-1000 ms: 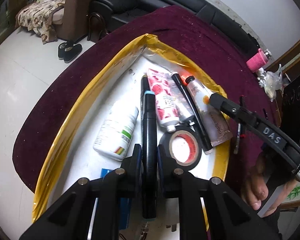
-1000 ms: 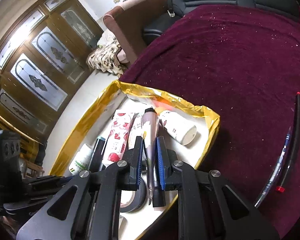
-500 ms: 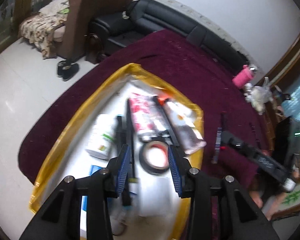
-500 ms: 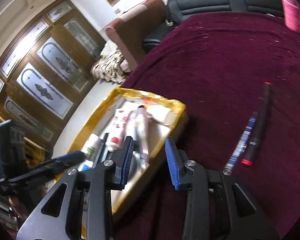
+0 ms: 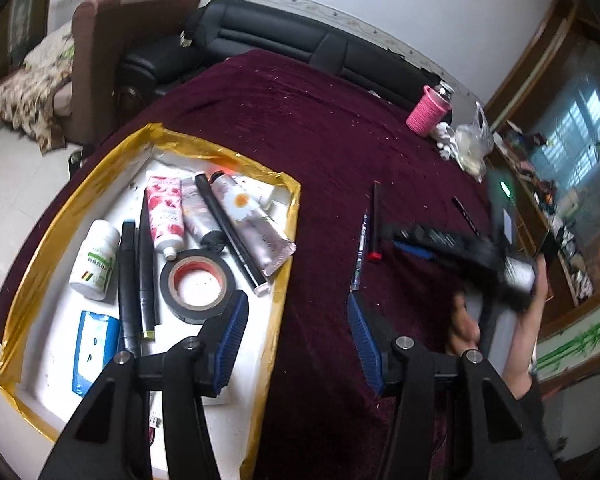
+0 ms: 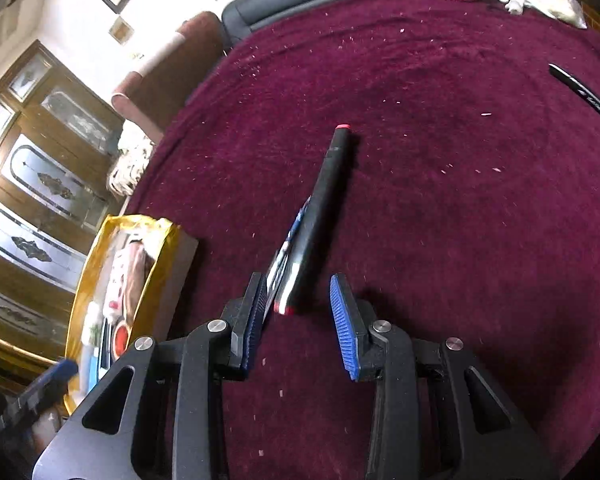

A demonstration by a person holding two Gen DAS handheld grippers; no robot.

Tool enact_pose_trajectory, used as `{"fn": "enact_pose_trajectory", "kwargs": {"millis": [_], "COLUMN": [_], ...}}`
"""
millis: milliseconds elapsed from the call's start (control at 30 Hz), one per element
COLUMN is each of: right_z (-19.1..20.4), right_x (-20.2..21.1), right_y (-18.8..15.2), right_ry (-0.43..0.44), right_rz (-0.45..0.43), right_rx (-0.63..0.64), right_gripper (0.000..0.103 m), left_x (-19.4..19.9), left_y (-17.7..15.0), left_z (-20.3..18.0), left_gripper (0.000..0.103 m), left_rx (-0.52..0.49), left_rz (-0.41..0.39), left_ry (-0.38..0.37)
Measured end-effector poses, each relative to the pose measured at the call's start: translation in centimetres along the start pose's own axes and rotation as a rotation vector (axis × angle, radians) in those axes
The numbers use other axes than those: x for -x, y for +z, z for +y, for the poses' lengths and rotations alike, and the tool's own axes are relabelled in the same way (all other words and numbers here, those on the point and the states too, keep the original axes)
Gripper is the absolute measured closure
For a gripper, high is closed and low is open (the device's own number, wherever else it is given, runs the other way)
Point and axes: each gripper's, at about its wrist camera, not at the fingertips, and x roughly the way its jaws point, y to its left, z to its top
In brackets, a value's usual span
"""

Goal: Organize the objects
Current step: 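Grasp the red-capped black marker with the right tool while the left tool grasps the blue pen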

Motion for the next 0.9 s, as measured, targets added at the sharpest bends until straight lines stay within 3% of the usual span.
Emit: {"fn": "enact_pose_trajectory", "kwargs": {"millis": [167, 267, 433, 700, 833, 900], "right_z": [0.3, 0.1, -1.7, -4.3, -4.4, -4.6], "right_x": [-2.6, -2.3, 0.2, 4.9, 5.7, 5.6], "right_y": [2.7, 2.5, -0.5, -7.2, -8.3, -8.3], "right_ry": [-0.104, -0.086, -0.071, -0.028, -0.024, -0.022], "right_rz": [0.034, 0.052, 0.056, 0.048, 0.051, 0.048], "right_rx": [0.004, 0.013, -0.003, -0.006, 0.010, 0.015], "right_gripper": [0.070, 0.086, 0.087, 0.087, 0.087, 0.087], "left_x": [-0.3, -0.7, -2.5, -9.1, -12.4, -14.1], "left_y": [-0.2, -0.3, 0.0, 1.4, 2.3, 2.6], "left_z": [-1.8, -2.5, -4.9, -8.5, -9.0, -9.1], "left_gripper": [0.051, 0.051, 0.051, 0.051, 0.054, 0.055], "left_rx": [-0.049, -0.071, -0.131, -0.188, -0.185, -0.173], "left_rz": [0.027, 0.041, 0.080, 0.203, 0.246, 0.282], "left_ry": [0.014, 0.013, 0.001, -0.020, 0.012, 0.088]}}
